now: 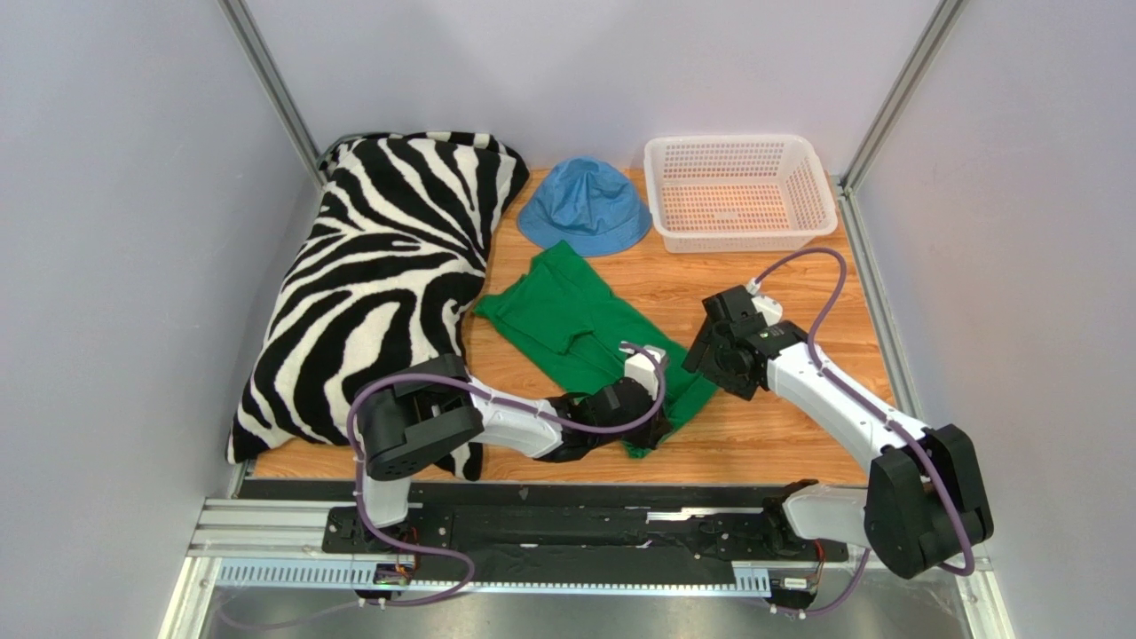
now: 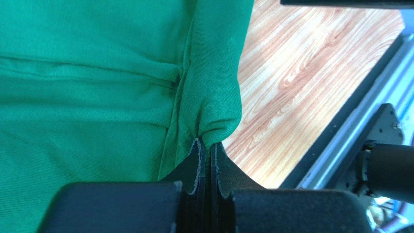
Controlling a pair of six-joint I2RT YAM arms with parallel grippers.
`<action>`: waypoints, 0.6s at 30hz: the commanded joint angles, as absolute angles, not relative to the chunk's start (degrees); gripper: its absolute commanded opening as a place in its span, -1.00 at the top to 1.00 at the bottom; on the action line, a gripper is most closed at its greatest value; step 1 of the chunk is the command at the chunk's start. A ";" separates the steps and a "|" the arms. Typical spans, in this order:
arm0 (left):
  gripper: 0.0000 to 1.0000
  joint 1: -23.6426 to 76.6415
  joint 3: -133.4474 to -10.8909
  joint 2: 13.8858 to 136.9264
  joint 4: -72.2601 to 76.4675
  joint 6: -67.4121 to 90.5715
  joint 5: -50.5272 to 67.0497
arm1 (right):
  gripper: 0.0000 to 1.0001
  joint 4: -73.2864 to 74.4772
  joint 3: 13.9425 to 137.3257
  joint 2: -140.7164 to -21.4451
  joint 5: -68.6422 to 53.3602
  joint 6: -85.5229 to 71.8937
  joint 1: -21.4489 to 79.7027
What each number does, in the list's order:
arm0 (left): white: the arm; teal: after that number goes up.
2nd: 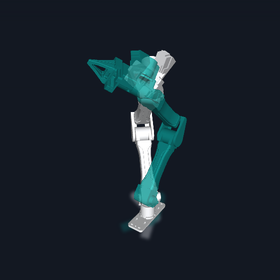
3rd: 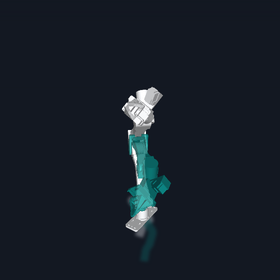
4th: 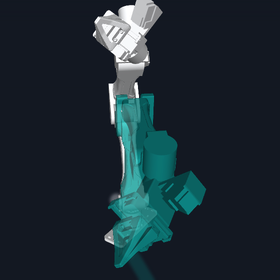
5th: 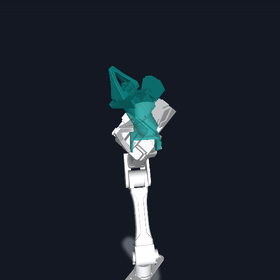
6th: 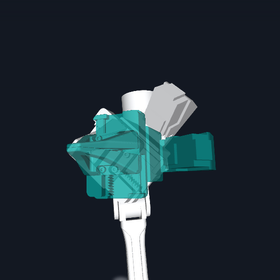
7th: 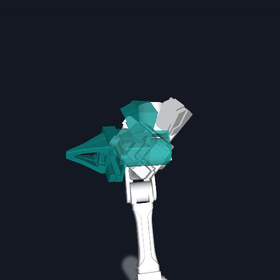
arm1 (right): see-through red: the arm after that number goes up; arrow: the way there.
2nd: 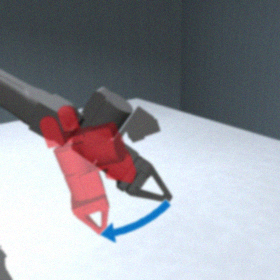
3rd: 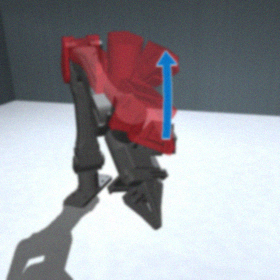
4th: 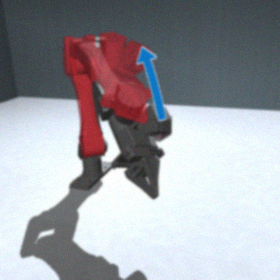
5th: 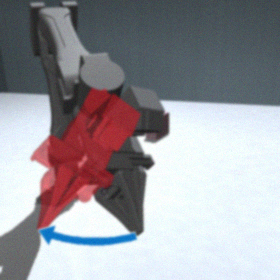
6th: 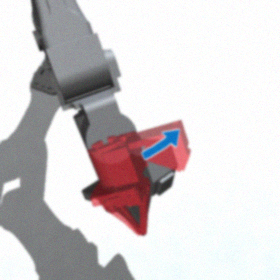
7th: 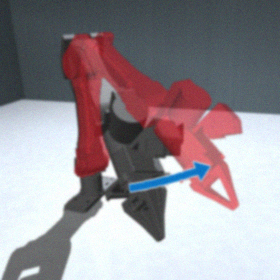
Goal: Roll the t-shirts
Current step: Roll the arm.
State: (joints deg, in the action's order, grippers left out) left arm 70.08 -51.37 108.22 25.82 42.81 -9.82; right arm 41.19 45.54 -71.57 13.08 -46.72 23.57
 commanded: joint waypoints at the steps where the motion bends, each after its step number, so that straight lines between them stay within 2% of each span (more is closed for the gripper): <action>1: 1.00 69.35 -48.87 106.17 25.93 46.58 -6.68 | -0.40 34.02 44.30 -72.16 12.22 -45.70 20.84; 13: 1.00 69.17 -47.55 105.91 27.16 47.11 -5.36 | -0.24 33.05 45.26 -79.10 10.37 -44.82 19.07; 16: 1.00 69.17 -47.37 105.82 27.42 47.11 -5.36 | -0.07 34.36 45.79 -80.67 10.55 -44.74 19.07; 18: 1.00 69.08 -47.20 105.73 28.03 46.93 -5.10 | 0.16 35.50 46.75 -81.56 10.81 -44.56 19.07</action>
State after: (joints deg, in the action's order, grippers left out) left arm 68.99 -48.60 107.22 28.42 46.41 -6.44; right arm 34.87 44.60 -79.88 10.35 -45.10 19.31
